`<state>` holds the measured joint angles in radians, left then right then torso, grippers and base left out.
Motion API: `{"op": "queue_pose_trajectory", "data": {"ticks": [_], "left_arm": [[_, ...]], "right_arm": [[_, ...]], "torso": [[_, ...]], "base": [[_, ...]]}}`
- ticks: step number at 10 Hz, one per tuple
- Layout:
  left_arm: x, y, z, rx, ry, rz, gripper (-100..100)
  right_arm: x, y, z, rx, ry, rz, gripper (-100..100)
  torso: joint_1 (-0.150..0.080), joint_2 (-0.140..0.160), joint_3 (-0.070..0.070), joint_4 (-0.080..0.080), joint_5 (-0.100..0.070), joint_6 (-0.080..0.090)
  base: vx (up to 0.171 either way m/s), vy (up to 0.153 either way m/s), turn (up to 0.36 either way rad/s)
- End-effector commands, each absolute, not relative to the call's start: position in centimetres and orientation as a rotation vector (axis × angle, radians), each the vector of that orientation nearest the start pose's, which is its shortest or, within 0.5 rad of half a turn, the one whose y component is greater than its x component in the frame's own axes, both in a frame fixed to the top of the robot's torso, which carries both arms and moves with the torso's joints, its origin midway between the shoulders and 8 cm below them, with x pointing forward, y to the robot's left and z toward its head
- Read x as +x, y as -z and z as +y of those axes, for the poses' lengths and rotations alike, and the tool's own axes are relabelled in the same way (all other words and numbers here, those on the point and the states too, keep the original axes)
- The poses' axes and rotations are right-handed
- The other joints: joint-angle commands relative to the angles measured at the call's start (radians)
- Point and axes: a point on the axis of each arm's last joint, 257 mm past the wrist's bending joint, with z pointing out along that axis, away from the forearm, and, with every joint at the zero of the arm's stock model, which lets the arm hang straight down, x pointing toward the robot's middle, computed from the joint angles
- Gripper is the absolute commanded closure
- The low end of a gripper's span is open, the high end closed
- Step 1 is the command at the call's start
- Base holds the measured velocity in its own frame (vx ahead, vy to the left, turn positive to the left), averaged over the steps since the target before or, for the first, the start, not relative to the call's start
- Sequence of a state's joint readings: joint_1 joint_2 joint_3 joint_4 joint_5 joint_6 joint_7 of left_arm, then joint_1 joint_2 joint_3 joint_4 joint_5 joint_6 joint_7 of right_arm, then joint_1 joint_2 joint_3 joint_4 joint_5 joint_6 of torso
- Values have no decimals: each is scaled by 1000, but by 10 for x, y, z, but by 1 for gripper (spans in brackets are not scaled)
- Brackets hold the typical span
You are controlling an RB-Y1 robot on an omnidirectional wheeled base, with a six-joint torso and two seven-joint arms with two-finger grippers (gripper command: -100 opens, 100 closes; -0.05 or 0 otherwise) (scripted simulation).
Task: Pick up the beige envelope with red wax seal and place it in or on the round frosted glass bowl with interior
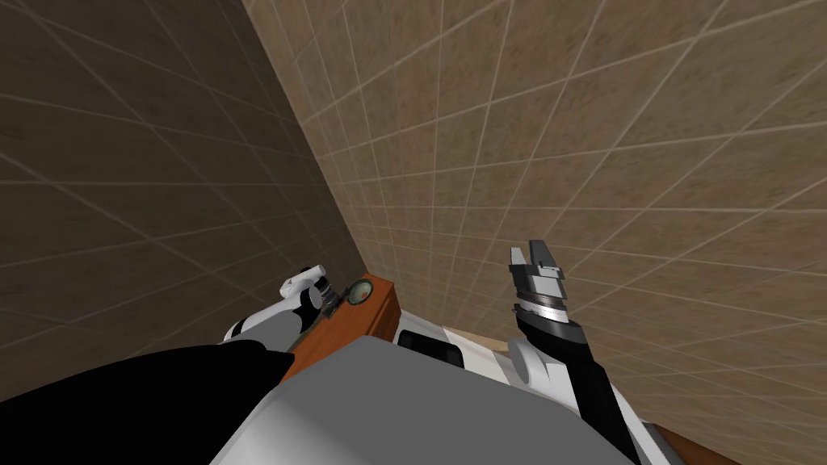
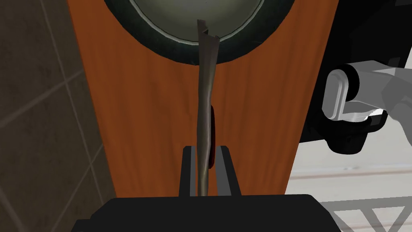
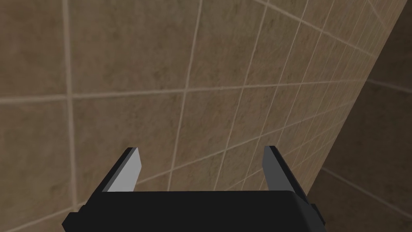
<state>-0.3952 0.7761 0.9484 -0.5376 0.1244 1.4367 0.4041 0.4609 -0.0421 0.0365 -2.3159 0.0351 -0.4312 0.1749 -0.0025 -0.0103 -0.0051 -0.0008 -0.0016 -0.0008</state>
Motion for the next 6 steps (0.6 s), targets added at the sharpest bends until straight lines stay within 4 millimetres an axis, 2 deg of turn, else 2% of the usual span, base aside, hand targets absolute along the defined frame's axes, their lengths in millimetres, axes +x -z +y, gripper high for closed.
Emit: {"op": "queue_pose_trajectory", "data": {"ticks": [1,6], "left_arm": [[236,400,625,-3179,9,207,100],[237,370,638,-3182,5,151,100]], "right_arm": [[353,-39,-255,537,-1167,703,0],[353,-39,-255,537,-1167,703,0]], "torso": [[0,0,0,0,0,0],[0,3,1,0,1,0]], "base": [[105,-24,-52],[83,-24,-70]]}}
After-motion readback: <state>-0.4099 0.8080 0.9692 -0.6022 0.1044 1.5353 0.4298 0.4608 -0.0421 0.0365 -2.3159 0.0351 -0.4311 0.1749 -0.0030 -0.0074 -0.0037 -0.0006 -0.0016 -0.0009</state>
